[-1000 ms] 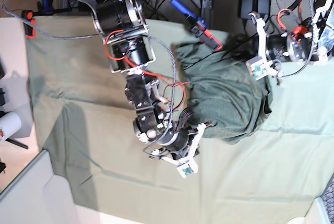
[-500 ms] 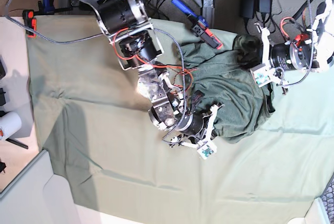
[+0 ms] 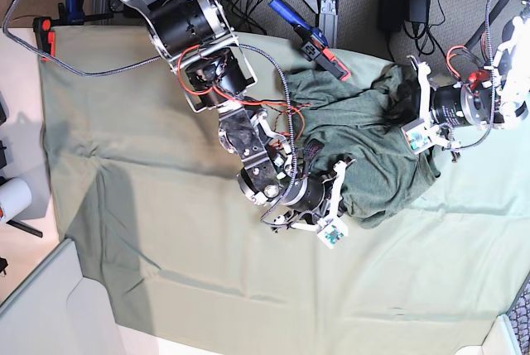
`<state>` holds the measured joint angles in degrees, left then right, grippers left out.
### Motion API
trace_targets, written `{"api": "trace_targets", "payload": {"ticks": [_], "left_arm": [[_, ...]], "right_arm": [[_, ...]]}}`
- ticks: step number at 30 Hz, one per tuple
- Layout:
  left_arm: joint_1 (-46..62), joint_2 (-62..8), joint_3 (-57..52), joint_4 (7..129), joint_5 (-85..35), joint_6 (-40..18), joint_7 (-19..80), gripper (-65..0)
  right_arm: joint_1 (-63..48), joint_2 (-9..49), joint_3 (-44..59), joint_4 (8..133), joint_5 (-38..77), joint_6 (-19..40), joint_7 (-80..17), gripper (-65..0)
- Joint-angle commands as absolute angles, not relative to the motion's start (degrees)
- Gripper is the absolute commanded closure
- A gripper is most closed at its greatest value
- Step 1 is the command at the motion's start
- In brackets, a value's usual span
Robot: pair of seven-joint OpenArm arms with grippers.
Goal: Fold the T-shirt properly
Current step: 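Pull the shirt edge with the left gripper toward the right gripper, then hold the shirt with both grippers and flatten it into a rectangle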
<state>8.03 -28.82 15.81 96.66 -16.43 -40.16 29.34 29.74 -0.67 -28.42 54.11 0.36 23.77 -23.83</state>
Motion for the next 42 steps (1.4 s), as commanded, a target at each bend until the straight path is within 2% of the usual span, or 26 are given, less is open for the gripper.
{"api": "trace_targets", "payload": {"ticks": [1, 8, 17, 26, 32, 37, 42], "left_arm": [[6.96, -29.41, 15.09, 97.1, -15.33, -40.0, 29.36, -6.9], [6.39, -30.44, 14.96, 97.1, -14.09, -40.0, 29.32, -6.9], [3.62, -31.18, 14.87, 96.99, -13.1, -39.68, 29.1, -6.9], [-0.71, -31.27, 16.1, 93.27, -11.73, -40.0, 23.81, -6.9], [-6.59, -29.58, 24.29, 88.64, -9.61, -40.0, 21.61, -6.9], [-10.39, -26.87, 30.04, 85.62, -7.84, -40.0, 21.71, -6.9], [-11.62, -27.0, 29.23, 87.39, -9.93, -40.0, 24.99, -6.9]], "right_arm": [[30.74, -0.45, -28.38, 54.72, 0.47, 24.43, -26.41, 0.0], [30.74, 3.27, -28.38, 55.18, 4.99, 24.45, -27.49, 0.0], [29.02, 4.32, -28.36, 56.93, 7.97, 24.45, -31.53, 0.0], [19.07, 9.28, -28.36, 72.66, 8.16, 24.45, -33.08, 0.0], [13.76, 13.39, -28.36, 81.34, 8.47, 24.43, -33.95, 0.0], [10.41, 13.65, -28.34, 85.52, 8.58, 24.43, -36.32, 0.0], [9.47, 13.63, -27.4, 86.19, 8.56, 24.43, -36.29, 0.0]]}}
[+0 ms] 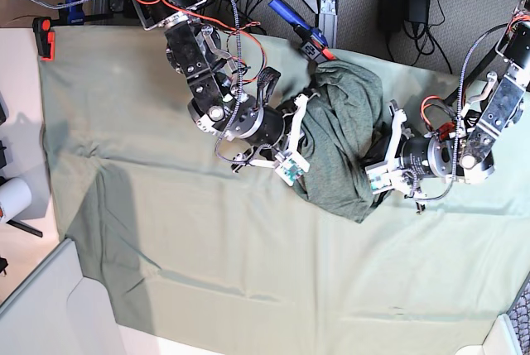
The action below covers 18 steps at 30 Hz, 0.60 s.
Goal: Fold the T-shirt properly
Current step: 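Hold the shirt with both grippers and flatten it into a rectangle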
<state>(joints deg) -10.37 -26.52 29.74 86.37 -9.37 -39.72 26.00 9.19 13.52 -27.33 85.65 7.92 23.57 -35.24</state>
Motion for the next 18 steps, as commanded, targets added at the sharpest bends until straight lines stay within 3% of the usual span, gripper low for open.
{"api": "trace_targets", "payload": {"ticks": [1, 9, 18], "left_arm": [[-11.57, -27.64, 28.49, 88.47, -10.68, -40.0, 25.71, -6.9], [-11.05, -35.97, 26.96, 98.65, -19.97, -40.0, 30.65, -7.0], [-5.34, -40.4, 26.96, 107.31, -26.2, -40.0, 36.16, -7.0]], "right_arm": [[9.47, 13.63, -26.92, 86.19, 8.56, 24.4, -36.25, 0.0], [10.02, 13.61, -19.81, 86.15, 8.6, 24.29, -35.51, 0.0], [10.39, 13.63, -13.32, 86.08, 8.58, 24.29, -34.06, 0.0]]}}
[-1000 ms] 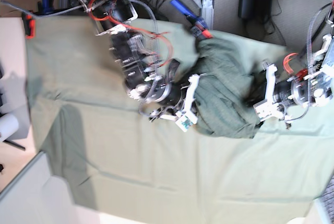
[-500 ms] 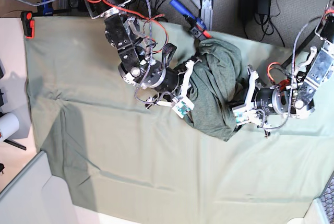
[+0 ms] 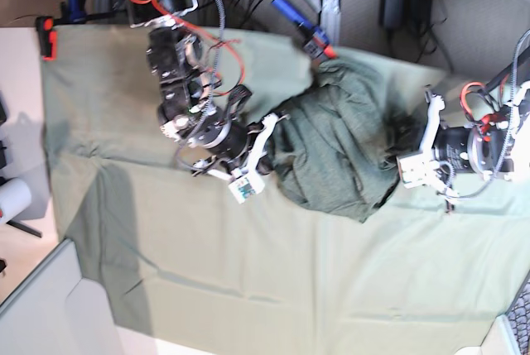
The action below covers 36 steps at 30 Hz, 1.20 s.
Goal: Fold the T-shirt properly
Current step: 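Hold the shirt with both grippers and flatten it into a rectangle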
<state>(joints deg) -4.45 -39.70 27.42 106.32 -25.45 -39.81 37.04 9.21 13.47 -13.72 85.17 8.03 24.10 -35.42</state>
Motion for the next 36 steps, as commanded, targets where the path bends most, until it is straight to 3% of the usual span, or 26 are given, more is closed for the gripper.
{"api": "trace_targets", "payload": {"ticks": [1, 6, 10, 19, 28, 36], "left_arm": [[-4.19, -40.66, 26.96, 108.18, -26.22, -40.0, 36.51, -7.0], [1.06, -40.8, 26.96, 108.18, -23.31, -40.0, 35.53, -7.0], [2.31, -40.66, 26.98, 103.22, -17.23, -40.0, 28.84, -7.0], [-1.76, -36.45, 26.98, 90.98, -14.7, -40.0, 26.5, -7.0], [-5.15, -33.93, 26.98, 88.09, -11.73, -40.0, 23.94, -7.0], [-11.18, -32.64, 26.98, 87.55, -11.92, -40.0, 23.81, -7.0]], "right_arm": [[10.79, 13.63, -13.17, 85.93, 8.6, 24.29, -34.09, 0.0], [13.28, 13.61, -13.19, 84.99, 9.08, 24.32, -33.5, 0.0], [15.53, 12.53, -13.19, 83.29, 10.5, 24.45, -33.26, 0.0], [16.49, 9.65, -13.26, 78.35, 10.5, 24.71, -33.06, 0.0], [16.29, 9.72, -13.23, 78.39, 15.99, 24.77, -40.1, 0.0], [12.01, 9.8, -13.23, 82.11, 17.15, 24.8, -40.77, 0.0]]}}
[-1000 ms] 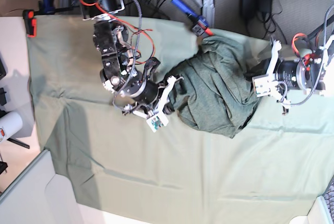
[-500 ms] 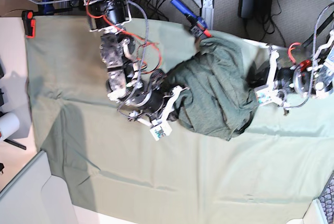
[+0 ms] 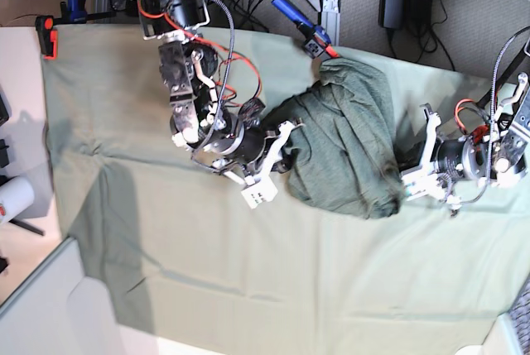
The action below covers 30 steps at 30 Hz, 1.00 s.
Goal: Fold the T-shirt properly
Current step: 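Hold the shirt with both grippers and flatten it into a rectangle, then open both grippers and lift them off the shirt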
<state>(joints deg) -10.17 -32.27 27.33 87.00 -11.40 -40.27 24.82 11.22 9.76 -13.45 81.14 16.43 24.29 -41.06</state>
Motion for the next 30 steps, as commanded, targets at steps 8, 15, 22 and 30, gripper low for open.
{"api": "trace_targets", "payload": {"ticks": [8, 15, 22, 30], "left_arm": [[-16.49, -27.16, 26.98, 76.49, -11.25, -40.0, 22.55, -7.0], [-20.36, -26.35, 27.09, 69.89, -11.25, -40.0, 18.17, -7.0], [-22.94, -20.45, 27.42, 64.38, -8.69, -40.0, 16.45, -7.0], [-26.63, -17.96, 31.62, 61.25, -6.09, -40.0, 15.31, -7.0]], "right_arm": [[7.42, 10.37, -13.23, 88.29, 16.97, 24.8, -41.85, 0.0], [5.3, 10.94, -13.23, 91.79, 16.97, 24.77, -42.96, 0.0], [4.86, 10.94, -13.23, 91.96, 17.74, 24.77, -43.81, 0.0], [4.75, 10.92, -13.23, 92.05, 21.06, 24.84, -46.54, 0.0]]}}
